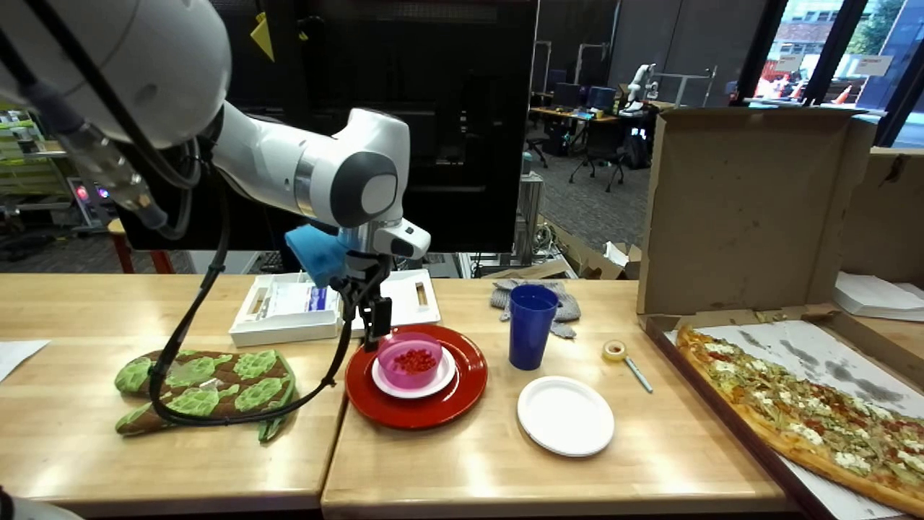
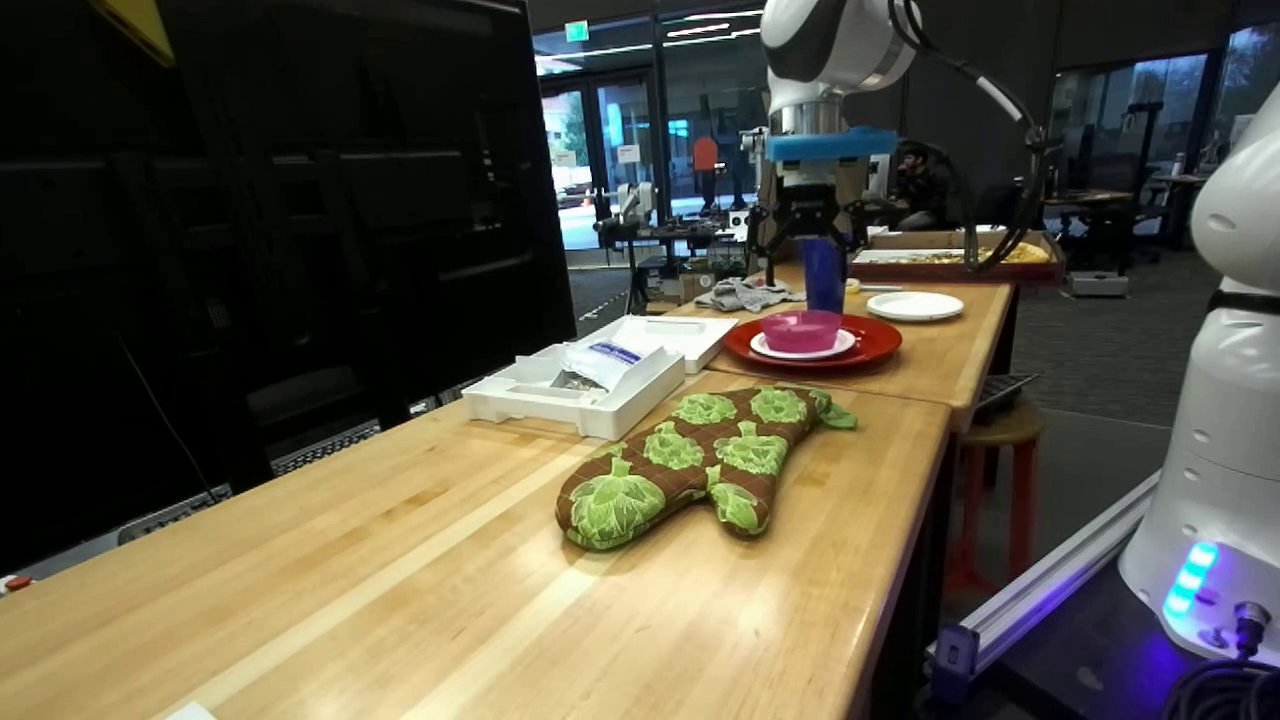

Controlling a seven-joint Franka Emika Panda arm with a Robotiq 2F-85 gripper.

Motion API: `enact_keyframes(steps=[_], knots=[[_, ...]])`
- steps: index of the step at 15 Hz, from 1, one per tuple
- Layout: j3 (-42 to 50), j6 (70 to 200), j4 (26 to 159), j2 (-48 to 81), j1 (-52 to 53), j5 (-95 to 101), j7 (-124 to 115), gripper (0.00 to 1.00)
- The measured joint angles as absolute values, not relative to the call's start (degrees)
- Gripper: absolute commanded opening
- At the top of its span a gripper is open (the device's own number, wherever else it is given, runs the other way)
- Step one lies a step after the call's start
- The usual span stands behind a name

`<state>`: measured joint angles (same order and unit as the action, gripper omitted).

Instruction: Pick up the purple bowl on the white paper place which is on top of the red plate, pour the content in the purple bowl on the paper plate on the red plate and place the bowl on the paper plate on the right

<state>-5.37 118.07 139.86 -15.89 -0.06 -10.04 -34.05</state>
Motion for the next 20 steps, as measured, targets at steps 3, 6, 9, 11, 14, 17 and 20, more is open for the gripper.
enact_keyframes(steps=[3, 6, 9, 11, 14, 17, 20], knots=[[-4.13, 119.86, 141.56, -15.52, -0.78, -10.3, -34.04, 1.0], [-3.39, 122.17, 143.07, -15.47, -1.76, -10.3, -34.05, 1.0], [-3.27, 124.14, 144.12, -15.46, -2.82, -9.81, -34.52, 1.0], [-3.26, 124.96, 144.62, -15.47, -3.34, -9.08, -35.07, 1.0], [-3.26, 125.91, 145.21, -15.47, -3.84, -7.43, -35.71, 1.0], [-3.26, 126.08, 145.34, -15.37, -3.88, -6.24, -36.1, 1.0], [-3.26, 126.08, 145.33, -15.26, -3.86, -6.24, -36.1, 1.0]])
